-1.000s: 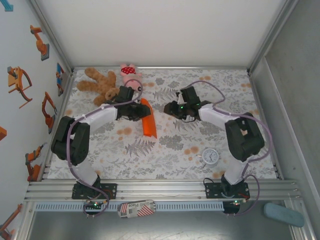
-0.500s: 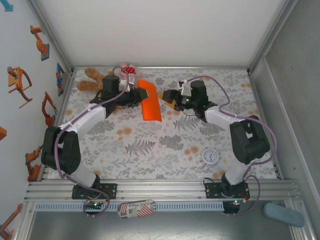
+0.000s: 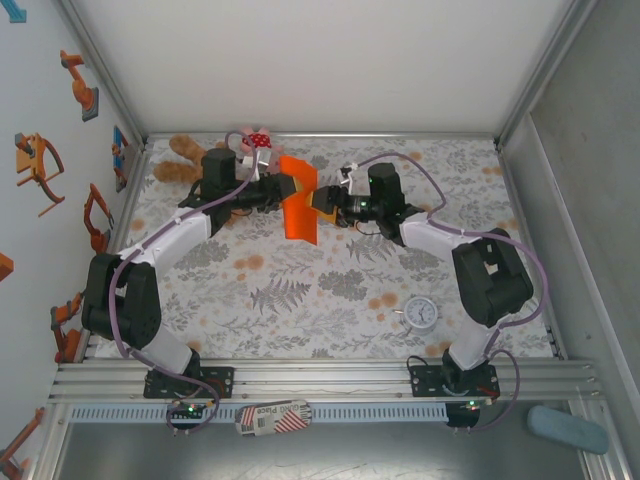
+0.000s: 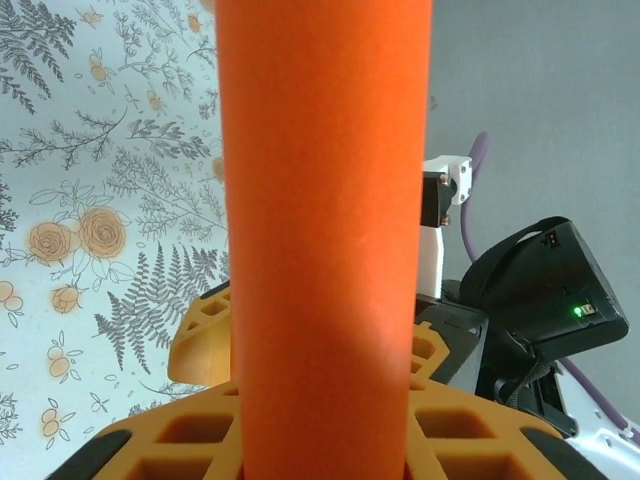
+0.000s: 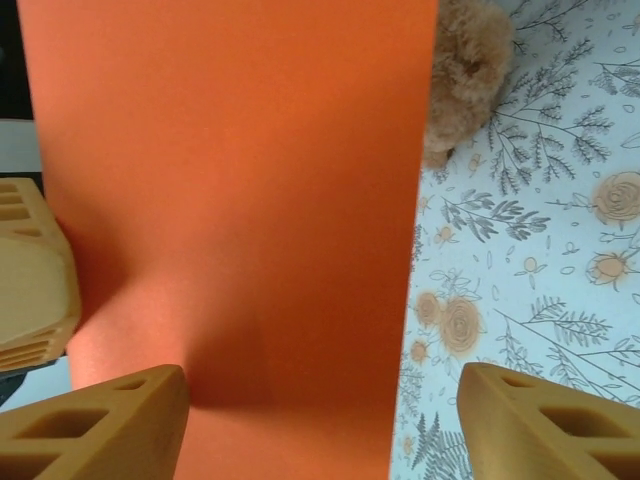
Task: Fold a paper plane with a square sheet of paper (pick it up from the middle)
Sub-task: First fold in half a square sheet of paper at the center of the table.
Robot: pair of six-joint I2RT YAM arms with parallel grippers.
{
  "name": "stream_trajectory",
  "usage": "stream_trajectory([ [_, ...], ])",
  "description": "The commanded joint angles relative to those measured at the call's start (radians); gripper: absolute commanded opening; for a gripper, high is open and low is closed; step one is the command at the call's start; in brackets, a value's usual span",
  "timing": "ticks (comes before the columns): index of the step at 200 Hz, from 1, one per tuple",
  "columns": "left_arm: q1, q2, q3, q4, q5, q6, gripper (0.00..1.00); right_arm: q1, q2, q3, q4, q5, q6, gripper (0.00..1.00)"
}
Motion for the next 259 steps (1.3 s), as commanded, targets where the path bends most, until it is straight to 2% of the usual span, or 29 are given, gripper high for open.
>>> stream_trajectory([
  [1, 0.015, -0.009, -0.008, 0.015, 0.033, -0.001, 0.29, 0.002, -0.017, 0.028, 0.025, -0.028, -0.004, 0.67],
  [67, 0.032, 0.0, -0.004, -0.062, 0.034, 0.059, 0.28, -0.004, -0.063, 0.031, 0.009, -0.028, -0.019, 0.55],
  [150, 0.037, 0.023, 0.013, -0.129, 0.025, 0.106, 0.27, -0.013, -0.084, 0.044, -0.069, -0.001, -0.055, 0.34],
  [176, 0.036, 0.024, 0.016, -0.129, 0.025, 0.105, 0.27, -0.014, -0.077, 0.048, -0.076, -0.004, -0.057, 0.24],
  [202, 0.037, 0.025, 0.017, -0.129, 0.017, 0.102, 0.28, -0.015, -0.074, 0.054, -0.102, 0.008, -0.064, 0.08],
  [216, 0.038, 0.025, 0.015, -0.13, 0.01, 0.099, 0.31, -0.016, -0.078, 0.055, -0.116, 0.019, -0.071, 0.01],
  [231, 0.038, 0.022, 0.009, -0.137, -0.004, 0.102, 0.38, -0.02, -0.091, 0.053, -0.135, 0.039, -0.077, 0.0],
  [259, 0.059, 0.0, 0.023, -0.255, -0.069, 0.194, 0.65, -0.05, -0.138, 0.058, -0.232, 0.076, -0.123, 0.0],
])
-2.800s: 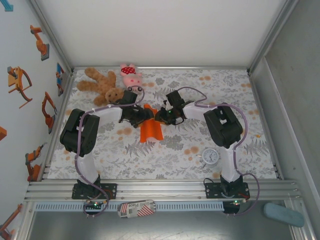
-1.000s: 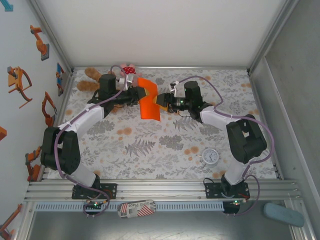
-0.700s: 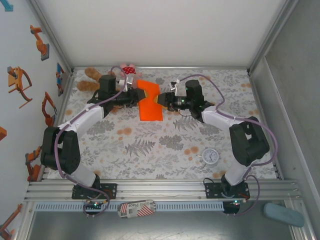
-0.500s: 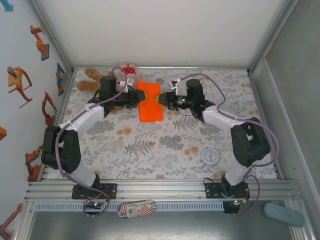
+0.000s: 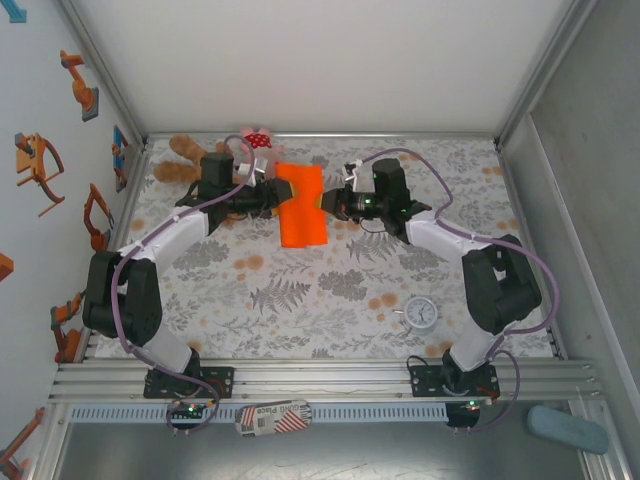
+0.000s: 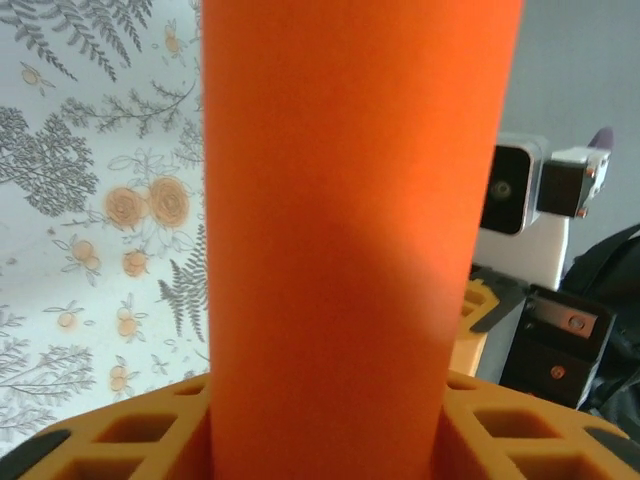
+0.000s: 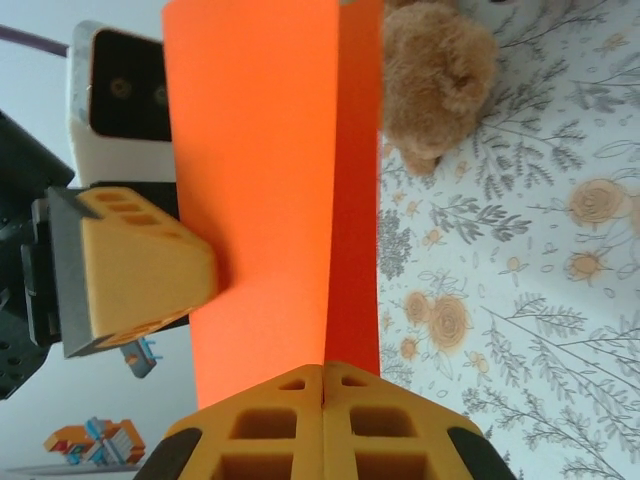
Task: Fold a paper plane with a square sheet of paper (pick it up from the middle)
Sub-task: First fold in half a square sheet of paper at the center of the table.
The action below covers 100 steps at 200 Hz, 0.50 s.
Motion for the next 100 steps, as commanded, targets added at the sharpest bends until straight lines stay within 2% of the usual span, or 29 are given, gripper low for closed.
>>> stream_trajectory([
  [1, 0.025, -0.018, 0.025, -0.114, -0.059, 0.09, 0.66, -0.033, -0.077, 0.037, -0.098, 0.041, -0.06, 0.0],
  [13, 0.037, -0.035, 0.039, -0.193, -0.111, 0.141, 0.74, -0.056, -0.103, 0.045, -0.173, 0.055, -0.097, 0.0],
  [35, 0.061, -0.072, 0.046, -0.282, -0.207, 0.187, 0.83, -0.097, -0.156, 0.067, -0.334, 0.082, -0.176, 0.0],
  [80, 0.081, -0.15, -0.024, -0.266, -0.357, 0.16, 0.95, -0.127, -0.216, 0.205, -0.691, 0.157, -0.321, 0.0],
  [84, 0.082, -0.155, -0.033, -0.258, -0.362, 0.154, 0.99, -0.127, -0.214, 0.219, -0.712, 0.164, -0.324, 0.0],
  [100, 0.083, -0.159, -0.054, -0.24, -0.377, 0.144, 0.96, -0.124, -0.202, 0.248, -0.747, 0.189, -0.316, 0.0],
])
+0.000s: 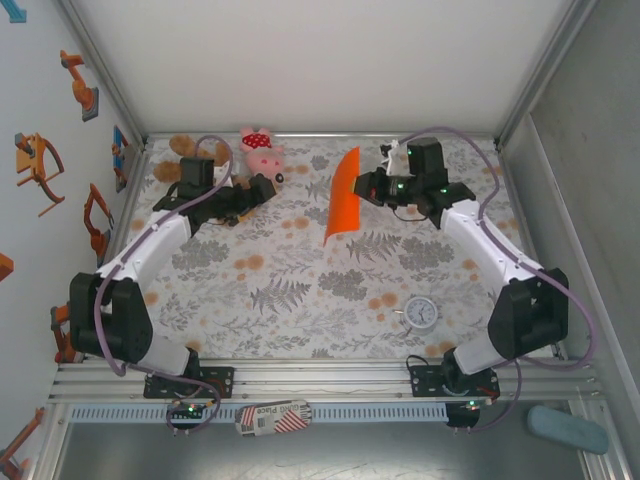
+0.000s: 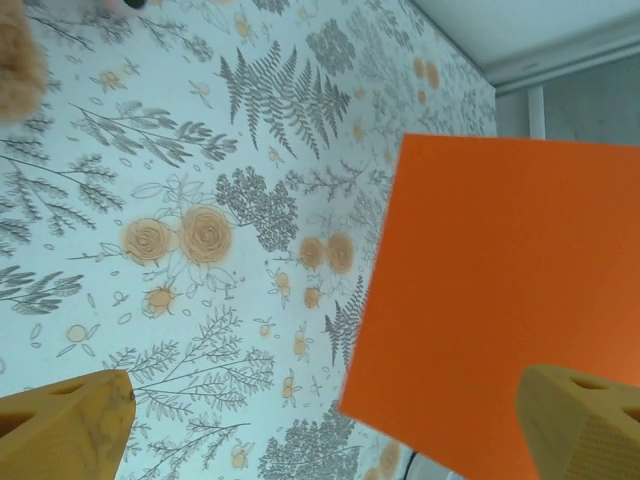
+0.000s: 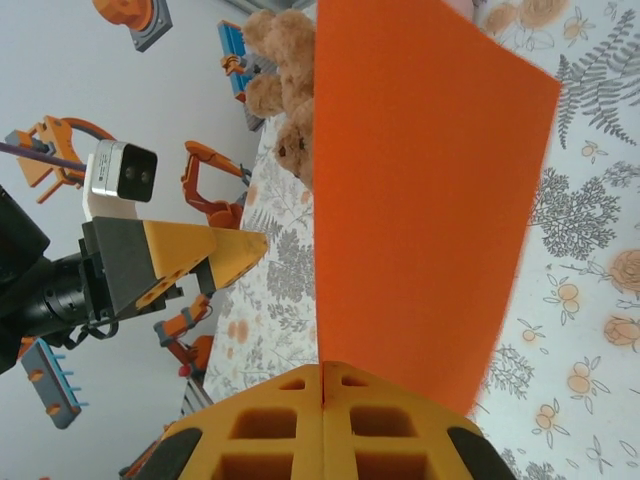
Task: Fold a paper plane with a square sheet of paper (pick it up from the middle)
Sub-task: First fold in half a square sheet of paper at the center of the table.
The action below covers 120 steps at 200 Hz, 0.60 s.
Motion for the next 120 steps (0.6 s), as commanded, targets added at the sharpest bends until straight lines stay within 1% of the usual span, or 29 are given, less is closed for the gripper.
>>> stream_trajectory([
  [1, 0.004, -0.024, -0.04, 0.003, -0.068, 0.005, 0.96, 0.004, -0.009, 0.056, -0.179, 0.061, -0.063, 0.0],
  [15, 0.004, -0.019, -0.051, 0.019, -0.067, -0.006, 0.96, 0.014, 0.016, 0.062, -0.173, 0.074, -0.039, 0.0],
  [30, 0.005, -0.008, -0.066, 0.045, -0.049, -0.025, 0.96, 0.042, 0.064, 0.068, -0.172, 0.117, -0.021, 0.0],
  [49, 0.003, 0.005, -0.096, 0.088, -0.033, -0.061, 0.96, 0.093, 0.152, 0.081, -0.161, 0.172, 0.0, 0.0],
  [66, 0.001, 0.014, -0.123, 0.126, -0.021, -0.093, 0.96, 0.139, 0.246, 0.106, -0.131, 0.184, 0.026, 0.0],
  [77, 0.0, 0.022, -0.138, 0.141, -0.016, -0.107, 0.96, 0.169, 0.3, 0.122, -0.092, 0.186, 0.045, 0.0],
  [94, -0.004, 0.033, -0.147, 0.146, -0.018, -0.121, 0.96, 0.197, 0.373, 0.127, 0.001, 0.147, 0.088, 0.0],
  [109, -0.011, 0.043, -0.152, 0.144, -0.017, -0.124, 0.96, 0.201, 0.4, 0.093, 0.124, 0.109, 0.138, 0.0],
  [120, -0.021, 0.051, -0.155, 0.141, -0.018, -0.124, 0.96, 0.199, 0.406, 0.065, 0.173, 0.106, 0.158, 0.0],
])
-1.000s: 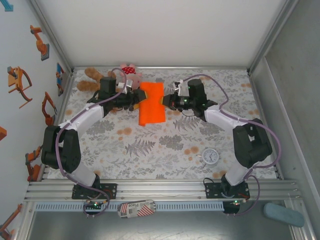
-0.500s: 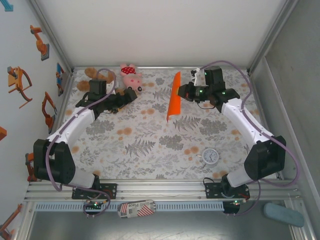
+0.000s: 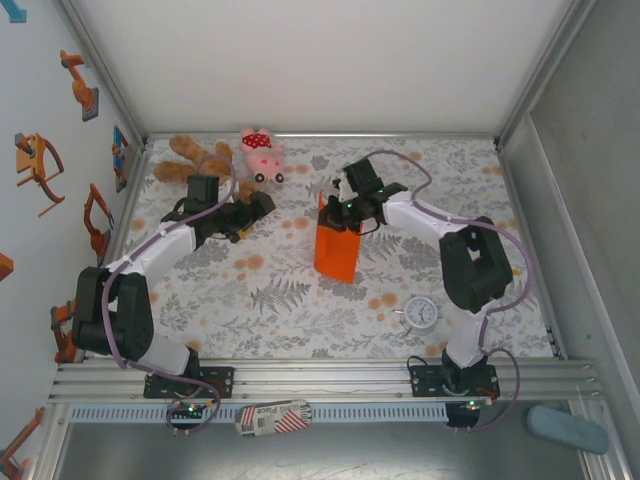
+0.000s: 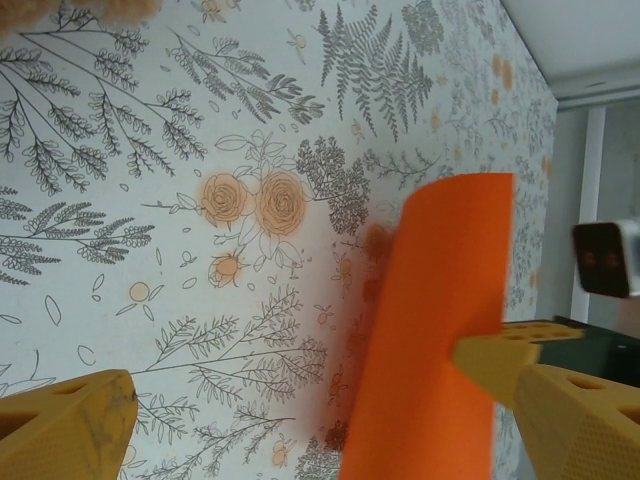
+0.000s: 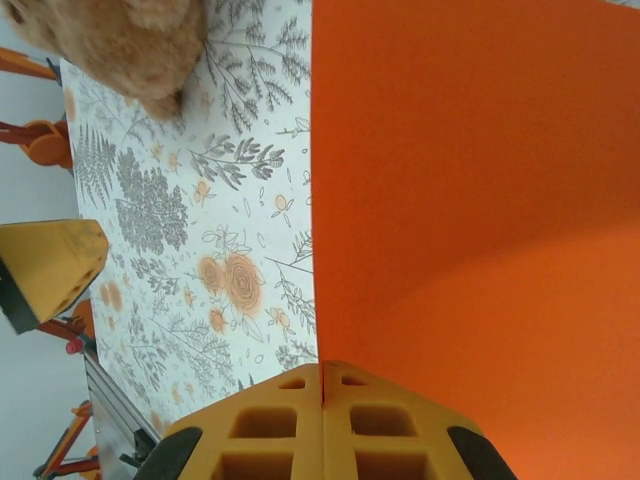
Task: Fold a paper plane with a square sheet of paper (pick it up from the middle)
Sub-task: First fold in half a square sheet of paper at the center of the table.
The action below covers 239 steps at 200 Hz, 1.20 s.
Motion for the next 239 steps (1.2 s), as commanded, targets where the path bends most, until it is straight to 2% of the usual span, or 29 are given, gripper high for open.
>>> stream_trajectory([
  [1, -0.019, 0.016, -0.01, 0.029, 0.014, -0.024, 0.96, -0.004, -0.004, -0.025, 0.179, -0.03, 0.082, 0.0],
  [65, -0.129, 0.138, 0.028, 0.02, -0.009, -0.015, 0.99, -0.022, 0.048, -0.11, 0.193, -0.013, 0.062, 0.0],
  [152, -0.207, 0.311, 0.129, 0.015, 0.004, -0.026, 0.83, -0.042, 0.098, -0.116, 0.157, 0.046, 0.018, 0.0],
  [239, -0.261, 0.425, 0.271, -0.143, -0.077, 0.055, 0.61, -0.049, 0.111, -0.125, 0.145, 0.06, 0.013, 0.0],
])
